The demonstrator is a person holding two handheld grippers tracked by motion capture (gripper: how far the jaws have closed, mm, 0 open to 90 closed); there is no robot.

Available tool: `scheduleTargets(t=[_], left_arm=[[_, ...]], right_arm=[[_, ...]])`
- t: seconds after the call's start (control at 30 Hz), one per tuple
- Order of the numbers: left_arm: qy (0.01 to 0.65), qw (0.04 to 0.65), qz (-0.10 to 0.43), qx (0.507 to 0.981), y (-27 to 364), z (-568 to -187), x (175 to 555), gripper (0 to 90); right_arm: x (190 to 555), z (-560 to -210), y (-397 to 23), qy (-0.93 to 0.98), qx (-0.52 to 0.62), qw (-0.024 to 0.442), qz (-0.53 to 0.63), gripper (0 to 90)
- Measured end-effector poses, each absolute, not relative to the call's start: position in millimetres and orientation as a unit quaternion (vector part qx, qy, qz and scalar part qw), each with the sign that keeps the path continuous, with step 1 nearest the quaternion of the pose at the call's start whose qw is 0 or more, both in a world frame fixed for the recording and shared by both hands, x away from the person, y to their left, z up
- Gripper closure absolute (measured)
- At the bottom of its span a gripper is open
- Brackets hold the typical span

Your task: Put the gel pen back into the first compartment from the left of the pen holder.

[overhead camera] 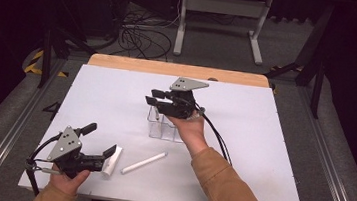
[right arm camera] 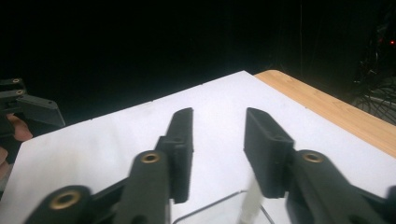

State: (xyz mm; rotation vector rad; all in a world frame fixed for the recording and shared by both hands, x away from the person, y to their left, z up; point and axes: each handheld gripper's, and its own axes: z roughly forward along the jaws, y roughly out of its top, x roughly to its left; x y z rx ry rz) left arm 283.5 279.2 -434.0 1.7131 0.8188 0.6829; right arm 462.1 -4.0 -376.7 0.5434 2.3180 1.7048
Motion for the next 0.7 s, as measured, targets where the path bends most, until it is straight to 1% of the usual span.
scheduleTargets(t=[0.23, 0.37, 0.5, 0.7], left_arm=[[0.343, 0.532, 0.284, 0.720, 278.3, -434.1, 283.6, 9.1], [0.340, 0.530, 0.285, 0.723, 277.0, -433.3, 283.3, 9.1], [0.340, 0.530, 0.283, 0.723, 276.4, -432.9, 283.6, 9.1], [0.339, 0.533, 0.280, 0.723, 275.5, -431.3, 282.9, 9.0]], right_arm=[[454.1, -372.1, -17.1, 0.797, 0.181, 0.115, 0.564, 39.3], [447.8, -367.5, -27.5, 0.799, 0.179, 0.123, 0.560, 30.4], [441.7, -360.2, -36.6, 0.799, 0.173, 0.130, 0.561, 24.1], [433.4, -351.4, -50.9, 0.792, 0.170, 0.133, 0.571, 18.3]])
